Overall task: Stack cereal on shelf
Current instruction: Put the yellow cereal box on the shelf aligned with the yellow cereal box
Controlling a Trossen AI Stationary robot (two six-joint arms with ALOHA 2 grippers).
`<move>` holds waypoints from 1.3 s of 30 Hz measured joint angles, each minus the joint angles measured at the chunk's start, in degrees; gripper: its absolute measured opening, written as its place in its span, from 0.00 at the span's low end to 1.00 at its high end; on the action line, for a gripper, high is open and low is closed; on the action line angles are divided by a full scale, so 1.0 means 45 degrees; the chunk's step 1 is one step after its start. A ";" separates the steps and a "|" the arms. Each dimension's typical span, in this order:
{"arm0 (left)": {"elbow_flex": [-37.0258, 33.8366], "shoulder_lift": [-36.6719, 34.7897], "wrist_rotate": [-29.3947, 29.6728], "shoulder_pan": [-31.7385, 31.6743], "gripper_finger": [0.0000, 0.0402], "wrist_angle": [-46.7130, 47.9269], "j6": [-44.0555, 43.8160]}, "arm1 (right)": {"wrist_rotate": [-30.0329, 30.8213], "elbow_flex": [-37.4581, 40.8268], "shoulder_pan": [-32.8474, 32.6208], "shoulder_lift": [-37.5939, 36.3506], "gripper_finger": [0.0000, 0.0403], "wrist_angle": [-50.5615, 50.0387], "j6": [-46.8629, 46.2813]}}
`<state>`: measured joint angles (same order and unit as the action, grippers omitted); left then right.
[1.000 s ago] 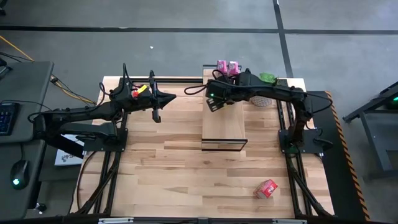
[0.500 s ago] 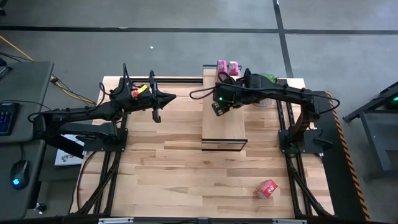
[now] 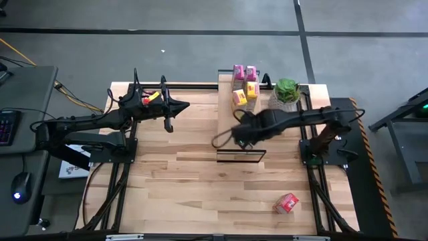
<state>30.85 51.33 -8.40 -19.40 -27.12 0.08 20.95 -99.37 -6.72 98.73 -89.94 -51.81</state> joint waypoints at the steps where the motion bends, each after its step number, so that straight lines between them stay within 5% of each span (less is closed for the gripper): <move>1: 0.0000 0.0000 0.0000 0.0000 0.00 -0.0008 0.0000 | -0.0006 0.0578 -0.0145 -0.0256 0.33 0.0016 -0.0182; 6: 0.0000 0.0000 0.0000 0.0000 0.00 -0.0023 0.0005 | 0.0567 0.2936 -0.0889 -0.2145 0.05 0.0465 -0.1933; 9: 0.0000 0.0000 0.0000 -0.0005 0.00 -0.0069 0.0009 | 0.1862 0.4438 -0.1577 -0.3740 0.04 0.2766 -0.2186; 14: 0.0000 0.0000 0.0000 0.0000 0.00 -0.0329 -0.0100 | 0.4292 0.7772 -0.2451 -0.6041 0.02 0.9601 0.1122; 18: 0.0000 0.0000 0.0000 -0.0001 0.00 -0.0328 -0.0100 | 0.3556 1.0138 -0.2044 -0.6411 0.01 1.5133 0.4271; 21: 0.0000 0.0000 0.0000 -0.0005 0.00 -0.0324 -0.0096 | 0.2966 1.0978 -0.1600 -0.6011 0.00 1.7190 0.5436; 31: 0.0000 0.0000 0.0000 0.0000 0.00 -0.0276 0.0008 | 0.4831 1.1073 -0.0419 -0.5647 0.00 1.7187 0.6290; 39: 0.0000 0.0000 0.0000 0.0000 0.00 -0.0305 0.0015 | 0.4662 1.1063 0.0600 -0.5117 0.00 1.7788 0.5957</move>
<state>30.85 51.33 -8.40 -19.40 -28.49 0.14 41.93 -49.58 -4.02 75.71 -9.89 -25.01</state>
